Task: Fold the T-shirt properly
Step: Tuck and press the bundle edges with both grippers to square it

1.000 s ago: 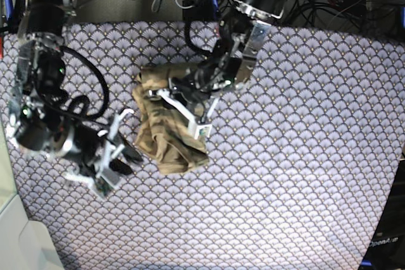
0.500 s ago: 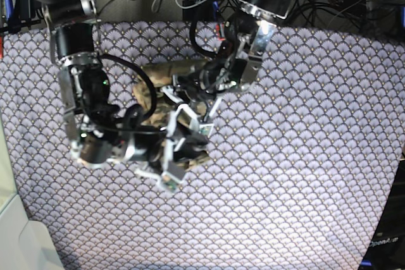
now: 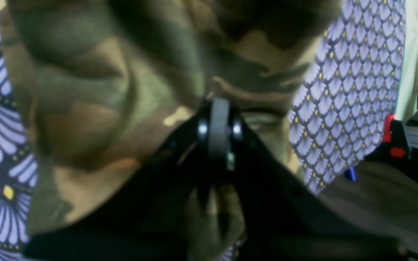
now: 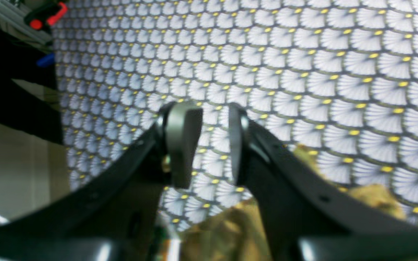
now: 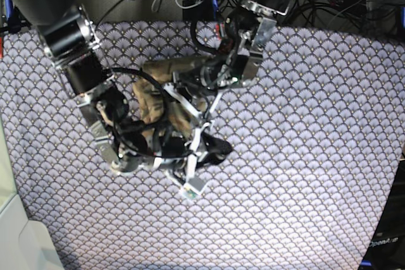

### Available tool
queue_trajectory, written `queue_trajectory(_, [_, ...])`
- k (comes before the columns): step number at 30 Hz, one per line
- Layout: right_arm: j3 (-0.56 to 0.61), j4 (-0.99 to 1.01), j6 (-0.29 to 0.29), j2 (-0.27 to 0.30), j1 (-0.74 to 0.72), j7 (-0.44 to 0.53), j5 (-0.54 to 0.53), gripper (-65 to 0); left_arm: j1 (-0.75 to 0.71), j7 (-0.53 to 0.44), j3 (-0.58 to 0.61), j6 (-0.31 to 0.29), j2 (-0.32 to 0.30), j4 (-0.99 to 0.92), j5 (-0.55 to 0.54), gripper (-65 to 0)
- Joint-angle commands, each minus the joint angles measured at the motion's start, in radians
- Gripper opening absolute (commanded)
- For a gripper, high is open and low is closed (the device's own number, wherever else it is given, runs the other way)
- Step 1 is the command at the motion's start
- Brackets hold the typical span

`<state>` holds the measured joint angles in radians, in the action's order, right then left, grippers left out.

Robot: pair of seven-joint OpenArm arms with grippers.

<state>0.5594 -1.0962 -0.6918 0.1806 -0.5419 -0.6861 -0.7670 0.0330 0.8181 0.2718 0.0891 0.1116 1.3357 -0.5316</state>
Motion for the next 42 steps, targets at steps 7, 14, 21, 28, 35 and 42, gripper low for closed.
queue_trajectory(7, [-0.002,0.011,-0.006,0.046,-0.031,0.013,0.022,-49.6,-0.009,0.042,0.004,0.013,0.003,0.003,0.106,-64.7])
queue_trajectory(14, [-0.003,0.109,-0.006,0.076,-0.034,0.062,0.022,-49.6,-0.009,0.039,0.004,0.119,0.003,0.005,0.106,-64.7])
queue_trajectory(21, [0.001,0.238,-0.006,0.078,-0.065,0.161,0.022,-49.6,-0.009,0.001,0.004,0.127,0.003,0.005,0.104,-64.7])
queue_trajectory(28, [0.000,0.405,-0.006,0.059,-0.094,0.245,0.022,-49.6,-0.009,0.001,0.004,0.128,0.001,-0.006,0.110,-64.7])
queue_trajectory(35, [0.003,0.489,-0.006,0.033,-0.093,0.294,0.027,-49.6,-0.009,-0.003,0.004,0.128,-0.016,-0.009,0.112,-64.7])
queue_trajectory(42, [0.004,0.489,-0.006,0.030,-0.059,0.294,0.027,-49.6,-0.031,-0.064,0.004,0.128,-0.045,0.001,0.104,-64.7])
